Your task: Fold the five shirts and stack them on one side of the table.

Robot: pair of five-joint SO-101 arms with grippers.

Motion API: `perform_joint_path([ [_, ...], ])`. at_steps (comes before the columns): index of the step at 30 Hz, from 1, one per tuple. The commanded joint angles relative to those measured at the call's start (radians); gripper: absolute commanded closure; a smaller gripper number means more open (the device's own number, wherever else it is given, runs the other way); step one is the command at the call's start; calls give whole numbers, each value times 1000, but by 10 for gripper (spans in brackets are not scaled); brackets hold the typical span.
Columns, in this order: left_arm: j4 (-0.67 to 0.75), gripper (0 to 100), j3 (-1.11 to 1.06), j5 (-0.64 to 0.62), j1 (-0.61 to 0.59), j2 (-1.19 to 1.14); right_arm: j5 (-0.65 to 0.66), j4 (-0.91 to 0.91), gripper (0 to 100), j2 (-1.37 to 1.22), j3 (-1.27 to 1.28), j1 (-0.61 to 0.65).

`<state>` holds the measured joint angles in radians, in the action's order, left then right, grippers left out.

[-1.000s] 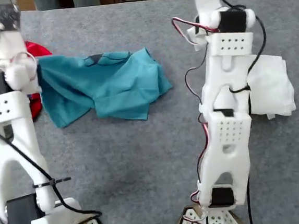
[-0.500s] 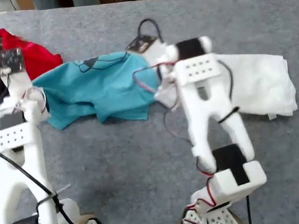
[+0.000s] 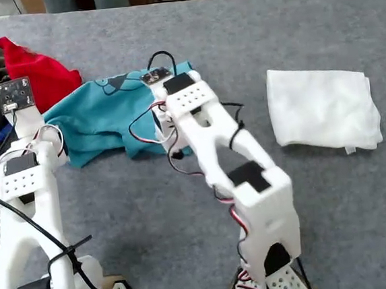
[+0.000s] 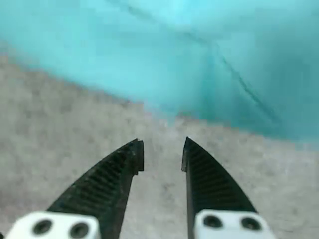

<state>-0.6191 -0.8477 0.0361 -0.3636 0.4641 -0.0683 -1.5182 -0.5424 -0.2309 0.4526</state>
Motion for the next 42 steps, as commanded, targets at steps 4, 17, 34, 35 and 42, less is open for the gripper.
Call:
perform_joint_path([
  [4, 5, 970, 19, -8, -19, 37, -86, -2, 860, -94, -191, 11],
  [17, 5, 970, 16, -6, -18, 37, -98, -34, 860, -150, -203, -2],
  [34, 5, 970, 13, -6, -16, 37, -126, 28, 862, -274, -211, -29],
  [35, 5, 970, 13, -6, -16, 37, -123, 28, 872, -274, -211, -29],
  [42, 5, 970, 13, -6, -16, 32, -117, 20, 962, -274, -203, -34],
])
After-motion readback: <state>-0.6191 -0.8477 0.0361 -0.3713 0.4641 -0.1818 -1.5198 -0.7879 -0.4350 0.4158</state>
